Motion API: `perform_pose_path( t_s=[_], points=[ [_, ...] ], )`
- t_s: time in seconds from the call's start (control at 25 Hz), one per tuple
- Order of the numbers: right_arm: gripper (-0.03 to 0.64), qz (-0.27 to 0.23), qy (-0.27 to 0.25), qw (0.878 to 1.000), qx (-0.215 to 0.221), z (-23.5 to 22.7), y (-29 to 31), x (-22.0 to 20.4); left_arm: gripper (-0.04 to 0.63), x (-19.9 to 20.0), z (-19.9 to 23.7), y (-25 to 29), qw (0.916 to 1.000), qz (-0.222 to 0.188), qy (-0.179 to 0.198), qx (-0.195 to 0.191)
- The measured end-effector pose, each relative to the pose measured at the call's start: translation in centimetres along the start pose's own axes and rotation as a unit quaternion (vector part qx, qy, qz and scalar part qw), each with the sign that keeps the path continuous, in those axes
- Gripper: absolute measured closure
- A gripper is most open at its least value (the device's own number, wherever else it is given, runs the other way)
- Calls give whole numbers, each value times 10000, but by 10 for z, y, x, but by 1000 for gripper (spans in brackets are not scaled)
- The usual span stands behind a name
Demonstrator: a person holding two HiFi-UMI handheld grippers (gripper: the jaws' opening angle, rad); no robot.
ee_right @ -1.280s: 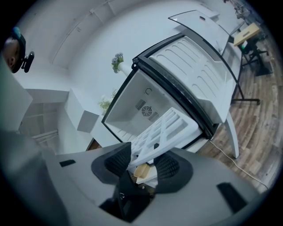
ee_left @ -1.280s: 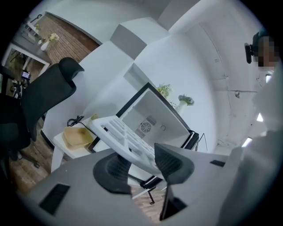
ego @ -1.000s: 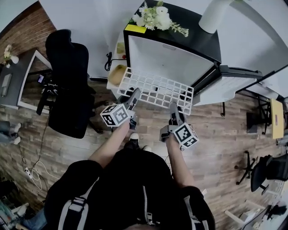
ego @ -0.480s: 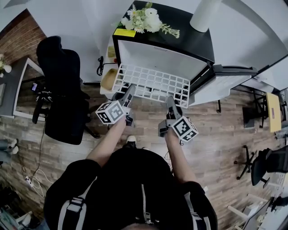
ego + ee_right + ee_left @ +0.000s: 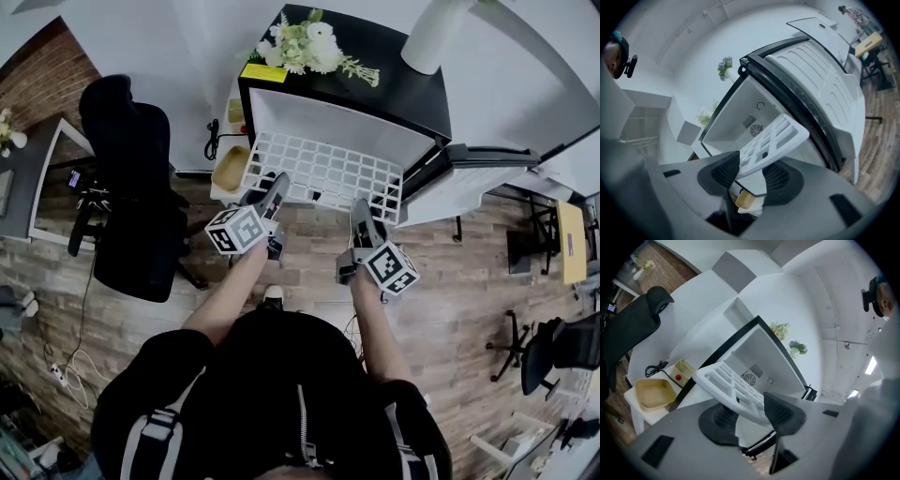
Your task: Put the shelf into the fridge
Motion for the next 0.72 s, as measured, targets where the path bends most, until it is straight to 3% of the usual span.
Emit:
perform_pose_path(
  t_s=[0.72],
  points=[
    [456,-112,94,9999,9,1,8,10,413,6,-1,9,10000,-9,-17,-79]
  ],
)
Point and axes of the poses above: the fingertips, and each gripper's own axes: y forward along the fingers, z to its left, x out of its top, the point moved 2 cm from there along -y, backward along the fingers, and after that the axes turned 7 degrees about z, right-handed, at the moved point
